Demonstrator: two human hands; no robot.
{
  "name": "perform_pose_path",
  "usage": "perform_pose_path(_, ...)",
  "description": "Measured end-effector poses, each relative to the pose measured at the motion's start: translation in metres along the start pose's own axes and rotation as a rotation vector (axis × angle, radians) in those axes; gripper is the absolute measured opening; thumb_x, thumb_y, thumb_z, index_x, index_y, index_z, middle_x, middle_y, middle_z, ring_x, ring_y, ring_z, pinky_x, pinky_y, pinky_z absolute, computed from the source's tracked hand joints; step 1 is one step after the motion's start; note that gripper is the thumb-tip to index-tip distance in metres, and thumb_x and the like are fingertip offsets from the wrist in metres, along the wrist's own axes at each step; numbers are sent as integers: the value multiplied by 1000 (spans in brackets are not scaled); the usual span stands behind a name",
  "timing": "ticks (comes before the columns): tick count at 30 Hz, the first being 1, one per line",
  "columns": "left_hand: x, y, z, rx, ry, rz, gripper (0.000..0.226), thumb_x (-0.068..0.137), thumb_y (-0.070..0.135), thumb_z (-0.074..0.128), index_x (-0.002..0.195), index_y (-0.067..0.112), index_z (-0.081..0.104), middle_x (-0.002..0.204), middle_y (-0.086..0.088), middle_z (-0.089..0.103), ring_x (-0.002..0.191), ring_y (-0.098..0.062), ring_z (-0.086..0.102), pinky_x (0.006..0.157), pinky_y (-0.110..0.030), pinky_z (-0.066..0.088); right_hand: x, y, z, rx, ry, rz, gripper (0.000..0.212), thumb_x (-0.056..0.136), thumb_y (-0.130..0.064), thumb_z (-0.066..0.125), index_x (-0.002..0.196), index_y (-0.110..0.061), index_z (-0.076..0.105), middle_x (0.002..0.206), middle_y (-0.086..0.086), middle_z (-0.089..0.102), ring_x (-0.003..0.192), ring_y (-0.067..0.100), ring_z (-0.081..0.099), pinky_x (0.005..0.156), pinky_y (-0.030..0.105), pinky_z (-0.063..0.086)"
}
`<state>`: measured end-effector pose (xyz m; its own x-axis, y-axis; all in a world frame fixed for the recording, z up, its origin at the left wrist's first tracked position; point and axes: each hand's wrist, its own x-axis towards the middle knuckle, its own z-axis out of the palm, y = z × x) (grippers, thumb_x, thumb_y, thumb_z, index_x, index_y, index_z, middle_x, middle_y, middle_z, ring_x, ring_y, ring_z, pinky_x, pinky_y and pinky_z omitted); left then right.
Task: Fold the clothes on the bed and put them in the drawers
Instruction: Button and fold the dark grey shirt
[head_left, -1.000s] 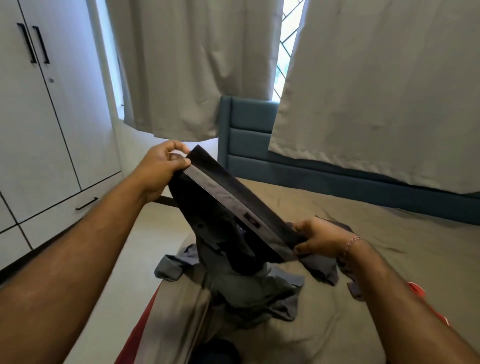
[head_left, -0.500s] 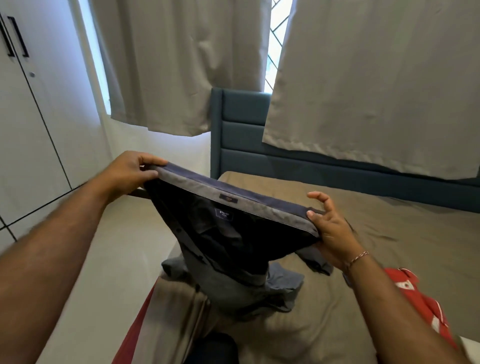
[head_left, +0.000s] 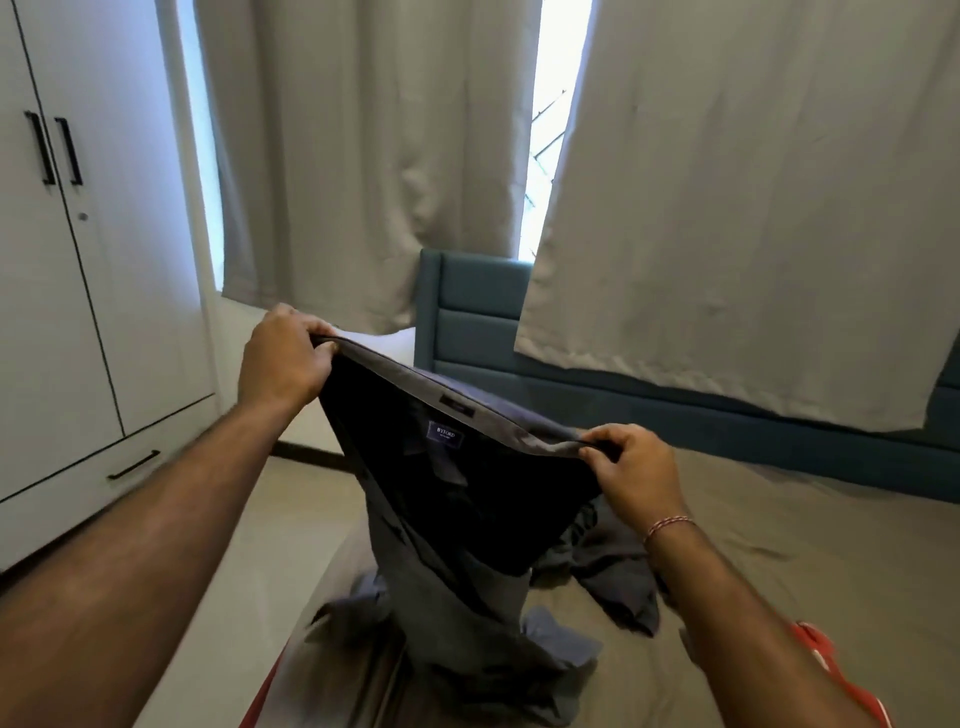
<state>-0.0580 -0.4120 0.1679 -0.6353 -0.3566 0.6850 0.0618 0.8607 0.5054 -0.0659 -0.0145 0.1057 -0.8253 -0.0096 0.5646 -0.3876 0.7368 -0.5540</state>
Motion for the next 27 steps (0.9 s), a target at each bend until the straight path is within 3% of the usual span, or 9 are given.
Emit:
perform_pose_path(4,36,31,-25,-77,-30,-7,4,90,17,77,93,20,79,94,-4,73,91,-27,68,84,-38,56,47,-12,-52,174,84,-3,13,85,-9,82,83,-21,77,90,0,68,83,3,62,77,17,47)
perform_pose_path(7,59,57,-45,-206,-21,-28,2,93,19,75,91,20,74,86,-4,74,82,-25,68,78,-34,53,76,-24,-93,381,84,8,20,92,-3,73,80,-19,74,72,-11,69,67,0,62,68,21,50)
perform_pose_path(11,83,97,-61,-393,-21,-17,10,100,13,66,106,9,73,98,-9,71,89,-26,63,81,-35,50,112,-45,-143,431,156,-6,16,97,-8,68,85,-17,71,70,-9,69,66,9,63,62,30,55)
perform_pose_path(15,102,142,-83,-705,-26,-76,16,100,7,66,113,3,72,104,-15,70,96,-27,63,94,-41,53,135,-72,-200,302,223,15,7,93,-18,75,88,-16,71,83,6,73,77,25,69,70,34,55)
perform_pose_path(19,110,158,-111,-1146,-96,62,11,99,5,66,105,11,73,96,-9,70,86,-19,66,85,-31,59,122,-93,-237,884,406,-129,9,99,-6,64,104,-10,69,100,13,71,92,26,67,87,42,56)
perform_pose_path(21,112,157,-113,-1076,-87,103,11,98,5,67,100,13,73,96,-8,70,87,-18,66,83,-30,58,113,-99,-243,911,369,-130,17,101,-3,61,116,1,66,108,22,70,99,33,65,95,46,55)
perform_pose_path(23,109,153,-112,-872,-119,88,7,96,6,70,100,10,74,98,-12,70,89,-20,64,84,-32,55,100,-97,-244,692,240,-103,15,100,-2,60,111,0,70,102,20,73,97,34,67,90,44,56)
perform_pose_path(26,99,133,-109,-1067,-425,103,8,91,10,70,96,12,76,90,-6,71,76,-12,69,70,-20,59,83,-82,-249,794,118,-140,14,99,-15,67,106,-9,76,102,17,76,91,29,73,82,37,61)
perform_pose_path(27,95,126,-107,-1089,-454,101,9,90,11,70,97,9,75,90,-5,72,74,-11,69,68,-19,58,78,-75,-249,866,114,-138,16,97,-19,68,106,-9,76,103,17,76,91,27,74,80,36,62)
